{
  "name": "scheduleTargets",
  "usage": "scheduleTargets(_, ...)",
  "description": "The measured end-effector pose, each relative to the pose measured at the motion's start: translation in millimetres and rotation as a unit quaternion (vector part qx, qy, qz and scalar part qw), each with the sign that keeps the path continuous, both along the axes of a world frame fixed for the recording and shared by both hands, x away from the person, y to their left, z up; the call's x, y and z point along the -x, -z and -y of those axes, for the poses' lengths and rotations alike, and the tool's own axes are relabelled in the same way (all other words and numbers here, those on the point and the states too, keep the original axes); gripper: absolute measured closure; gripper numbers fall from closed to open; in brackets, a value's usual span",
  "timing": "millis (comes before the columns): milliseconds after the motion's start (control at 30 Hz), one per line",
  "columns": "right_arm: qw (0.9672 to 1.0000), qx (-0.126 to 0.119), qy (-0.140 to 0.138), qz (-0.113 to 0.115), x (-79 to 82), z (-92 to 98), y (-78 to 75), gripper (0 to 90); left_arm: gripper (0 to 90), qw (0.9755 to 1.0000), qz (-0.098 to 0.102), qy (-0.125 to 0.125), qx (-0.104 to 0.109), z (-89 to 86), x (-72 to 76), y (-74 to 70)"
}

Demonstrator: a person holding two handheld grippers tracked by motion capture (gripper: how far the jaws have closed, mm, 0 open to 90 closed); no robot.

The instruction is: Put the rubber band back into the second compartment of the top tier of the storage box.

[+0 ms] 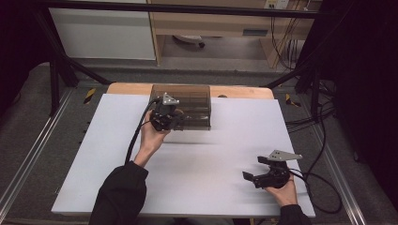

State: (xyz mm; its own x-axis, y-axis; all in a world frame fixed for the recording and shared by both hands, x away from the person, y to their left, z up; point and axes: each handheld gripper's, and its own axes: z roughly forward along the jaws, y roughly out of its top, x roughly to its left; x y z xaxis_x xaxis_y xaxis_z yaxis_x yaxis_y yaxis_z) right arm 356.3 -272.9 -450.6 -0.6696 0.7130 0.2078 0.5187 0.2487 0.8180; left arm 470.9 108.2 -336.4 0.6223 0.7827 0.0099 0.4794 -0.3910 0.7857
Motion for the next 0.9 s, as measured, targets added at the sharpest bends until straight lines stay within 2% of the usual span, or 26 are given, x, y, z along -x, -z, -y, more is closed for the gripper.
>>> scheduleTargets(467, 1.0000, 0.000, 0.000, 0.001, 0.0, 0.1, -0.1, 0.7, 83.2, 0.9999, -0.012, 0.000, 0.001, 5.6, -12.4, 13.2)
scheduleTargets(900, 1.0000, 0.000, 0.000, 0.001, 0.0, 0.3, -0.2, 0.7, 83.2, 0.9998, -0.020, -0.003, -0.005, 6.5, -18.1, 23.0)
